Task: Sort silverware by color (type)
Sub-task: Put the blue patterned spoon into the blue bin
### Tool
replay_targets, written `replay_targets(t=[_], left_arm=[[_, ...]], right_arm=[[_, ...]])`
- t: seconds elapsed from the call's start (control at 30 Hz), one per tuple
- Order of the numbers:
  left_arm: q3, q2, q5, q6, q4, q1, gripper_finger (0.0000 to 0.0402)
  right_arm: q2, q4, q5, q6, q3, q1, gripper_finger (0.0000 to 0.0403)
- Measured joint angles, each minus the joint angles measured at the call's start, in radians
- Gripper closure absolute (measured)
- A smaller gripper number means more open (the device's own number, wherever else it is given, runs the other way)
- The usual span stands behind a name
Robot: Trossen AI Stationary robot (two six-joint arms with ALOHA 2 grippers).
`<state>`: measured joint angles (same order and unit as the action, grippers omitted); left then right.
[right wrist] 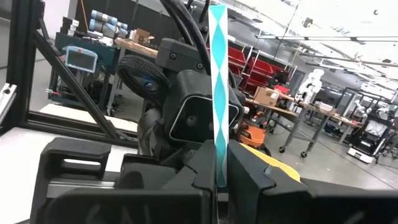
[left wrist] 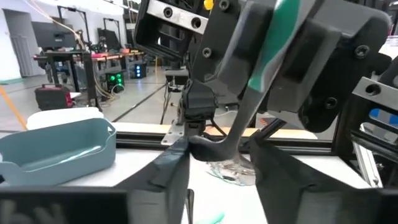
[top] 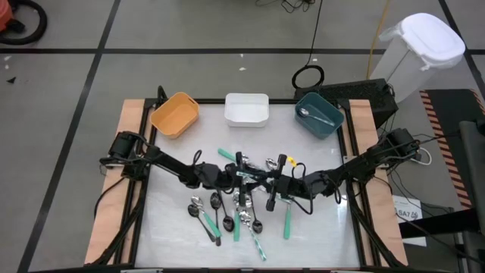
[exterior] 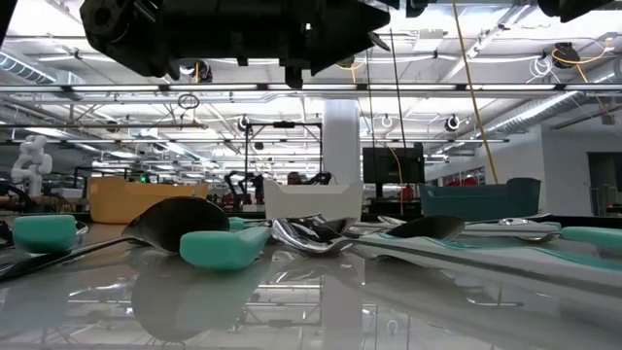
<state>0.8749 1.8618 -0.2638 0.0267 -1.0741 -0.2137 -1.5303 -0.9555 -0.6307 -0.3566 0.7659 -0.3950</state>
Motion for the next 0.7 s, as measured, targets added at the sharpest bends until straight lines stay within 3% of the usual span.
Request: replay_targets(t=[0.23,0.4,0.47,0.7], left_arm=[[0.000,0.000,0.004,0.018,0.015,0.005,0.0325],[0.000,0.000,0.010,0.072,0.041,0.009,0.0374],[0.000,0.000,0.013,0.086,0.055,0.014,0.0391],[0.001,0.000,0.082,0.064,0.176,0.078,0.0395]], right_arm=[[0.000,0.004,-0.001,-0.010,0.000,0.000,0.0378],[0.000,0.002,-0.011,0.014,0.000,-0.010,0.0345],[0.000,0.007,-0.053,0.015,0.000,-0.022,0.0325],[0.007,0.011,-0.306,-0.019,0.000,-0.090,0.0265]])
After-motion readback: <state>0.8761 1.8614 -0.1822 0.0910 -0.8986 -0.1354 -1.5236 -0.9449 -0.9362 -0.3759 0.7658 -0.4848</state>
